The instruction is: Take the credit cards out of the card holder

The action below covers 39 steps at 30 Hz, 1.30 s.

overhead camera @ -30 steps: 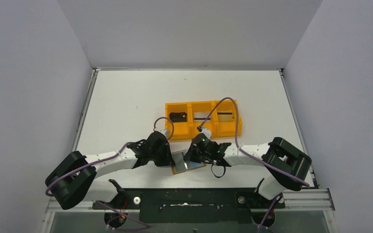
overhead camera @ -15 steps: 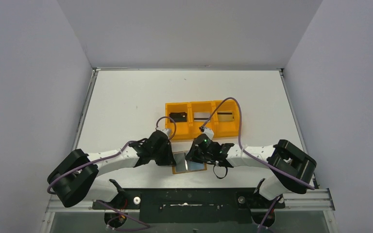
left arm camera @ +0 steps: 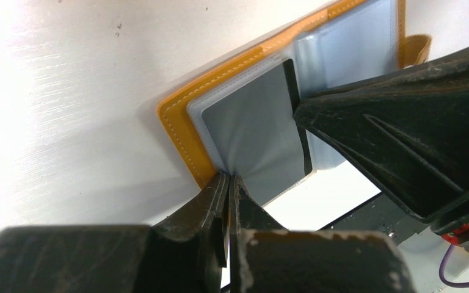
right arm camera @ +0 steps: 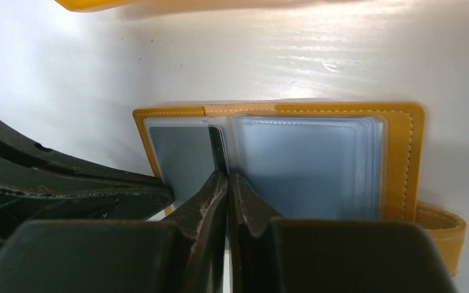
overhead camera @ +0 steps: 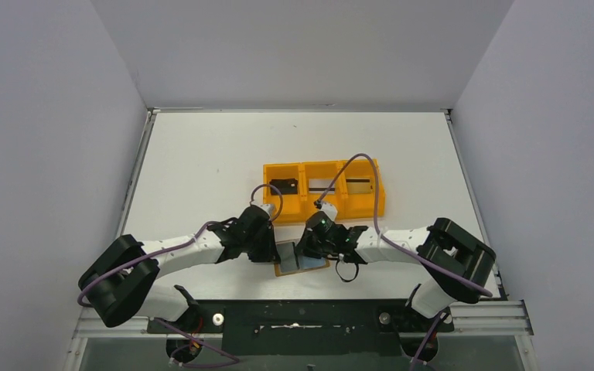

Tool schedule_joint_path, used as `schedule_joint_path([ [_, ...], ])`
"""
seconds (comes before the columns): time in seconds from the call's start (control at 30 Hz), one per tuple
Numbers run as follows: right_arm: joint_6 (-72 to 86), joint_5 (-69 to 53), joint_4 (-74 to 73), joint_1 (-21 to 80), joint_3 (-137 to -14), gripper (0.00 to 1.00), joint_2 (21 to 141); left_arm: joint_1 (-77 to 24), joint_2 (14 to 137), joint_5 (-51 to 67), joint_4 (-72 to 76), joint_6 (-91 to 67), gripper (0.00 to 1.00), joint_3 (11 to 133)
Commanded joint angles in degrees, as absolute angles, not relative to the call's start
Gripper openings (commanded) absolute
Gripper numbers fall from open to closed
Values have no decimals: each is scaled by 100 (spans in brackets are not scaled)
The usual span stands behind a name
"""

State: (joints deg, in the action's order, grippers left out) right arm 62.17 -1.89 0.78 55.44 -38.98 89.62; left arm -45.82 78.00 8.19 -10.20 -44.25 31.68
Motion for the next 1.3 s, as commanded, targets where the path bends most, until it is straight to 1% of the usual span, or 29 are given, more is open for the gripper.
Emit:
schedule_joint_path([
  [0.0, 6349, -375, 704, 5513, -3506, 0, 8565, -4614, 8006, 466, -1404, -4157, 0, 3164],
  [0.2, 6434, -575, 1121, 5309, -3147, 0, 8228, -4614, 7953, 381, -1484, -4164, 0, 3139],
  [0.4, 6525, -559, 1144, 5240, -2989, 0, 8118, -4613, 7871, 367, -1511, -4112, 0, 3115],
  [0.43, 6523, -603, 1189, 5237, -2988, 3, 8136, -4610, 7860, 373, -1505, -4103, 0, 3112],
  [0.5, 6518, -711, 1263, 5238, -3008, 14, 8231, -4614, 7847, 410, -1462, -4089, 0, 3103],
  [0.67, 6478, -807, 1111, 5310, -3220, 30, 8621, -4614, 7905, 452, -1448, -4051, 0, 3127],
  [0.77, 6442, -809, 908, 5346, -3351, 35, 8786, -4614, 7927, 456, -1433, -4056, 0, 3105],
  [0.83, 6394, -836, 863, 5362, -3437, 36, 8865, -4613, 7943, 462, -1410, -4053, 0, 3094],
  [0.93, 6291, -895, 876, 5404, -3567, 31, 8954, -4614, 7962, 463, -1382, -4064, 0, 3101],
  [1.03, 6298, -910, 987, 5417, -3545, 17, 8878, -4613, 7967, 458, -1386, -4065, 0, 3111],
  [1.2, 6464, -929, 1400, 5374, -3256, 0, 8600, -4614, 7963, 432, -1409, -4074, 0, 3120],
  [1.27, 6456, -944, 1473, 5357, -3211, 0, 8512, -4614, 7954, 403, -1438, -4076, 0, 3120],
])
